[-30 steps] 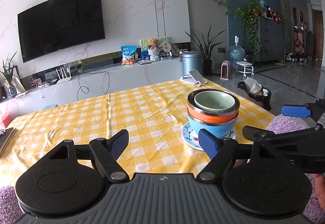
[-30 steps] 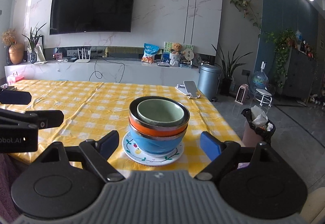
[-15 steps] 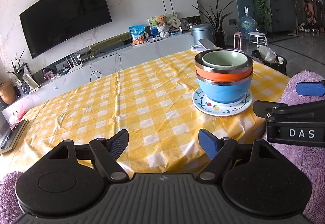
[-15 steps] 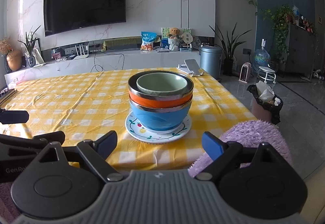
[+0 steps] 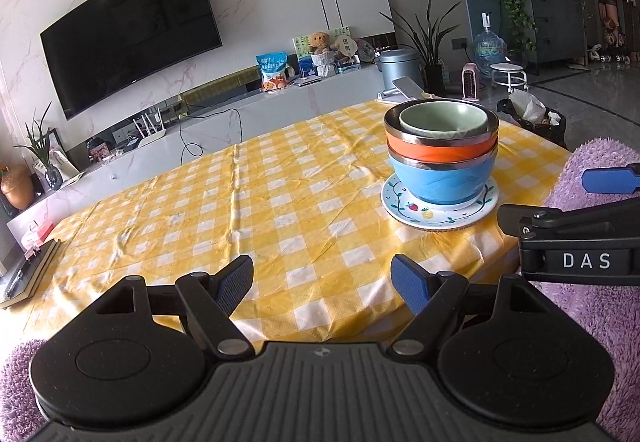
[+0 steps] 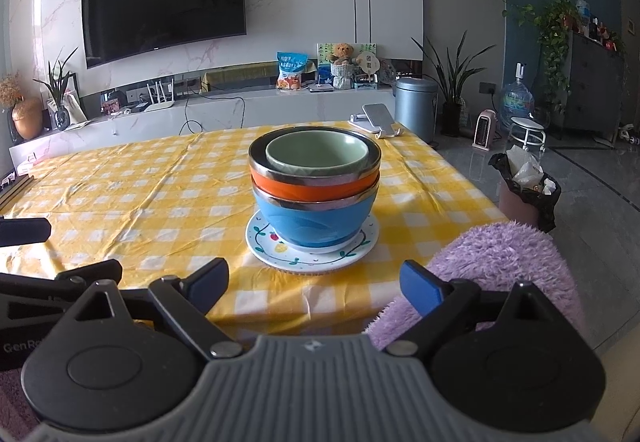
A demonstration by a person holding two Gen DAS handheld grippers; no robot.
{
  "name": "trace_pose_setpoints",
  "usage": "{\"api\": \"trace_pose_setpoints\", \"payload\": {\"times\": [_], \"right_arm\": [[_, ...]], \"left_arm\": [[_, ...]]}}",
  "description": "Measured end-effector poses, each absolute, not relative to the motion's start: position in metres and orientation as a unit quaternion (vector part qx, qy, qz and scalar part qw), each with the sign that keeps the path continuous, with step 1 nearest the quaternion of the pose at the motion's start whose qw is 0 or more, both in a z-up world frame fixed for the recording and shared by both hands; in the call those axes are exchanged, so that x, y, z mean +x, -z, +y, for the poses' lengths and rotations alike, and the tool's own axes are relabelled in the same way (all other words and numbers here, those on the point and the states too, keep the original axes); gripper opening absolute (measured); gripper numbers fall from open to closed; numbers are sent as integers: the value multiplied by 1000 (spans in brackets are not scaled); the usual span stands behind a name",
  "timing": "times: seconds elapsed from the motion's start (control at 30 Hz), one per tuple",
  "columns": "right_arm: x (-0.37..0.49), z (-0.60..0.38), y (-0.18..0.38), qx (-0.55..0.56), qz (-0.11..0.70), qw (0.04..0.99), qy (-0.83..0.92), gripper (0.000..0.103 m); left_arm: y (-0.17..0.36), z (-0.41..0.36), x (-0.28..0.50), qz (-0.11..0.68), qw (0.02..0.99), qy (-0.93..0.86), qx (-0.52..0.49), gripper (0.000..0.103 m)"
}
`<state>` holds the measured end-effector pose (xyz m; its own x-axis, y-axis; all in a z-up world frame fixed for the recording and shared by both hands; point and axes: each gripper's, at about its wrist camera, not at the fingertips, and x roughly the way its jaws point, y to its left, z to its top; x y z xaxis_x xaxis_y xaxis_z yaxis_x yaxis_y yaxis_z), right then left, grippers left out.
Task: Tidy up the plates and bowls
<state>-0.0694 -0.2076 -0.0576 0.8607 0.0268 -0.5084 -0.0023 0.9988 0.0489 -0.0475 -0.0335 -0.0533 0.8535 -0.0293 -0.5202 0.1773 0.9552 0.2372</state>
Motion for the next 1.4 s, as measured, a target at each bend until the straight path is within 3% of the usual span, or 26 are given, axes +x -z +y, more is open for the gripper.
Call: {"api": "trace_pose_setpoints", "payload": {"times": [1.4], "right_arm": [[-68, -208, 59, 21, 267, 963, -6, 92]], "left_arm": [[54, -29, -46, 270, 951, 46, 141, 92]]}}
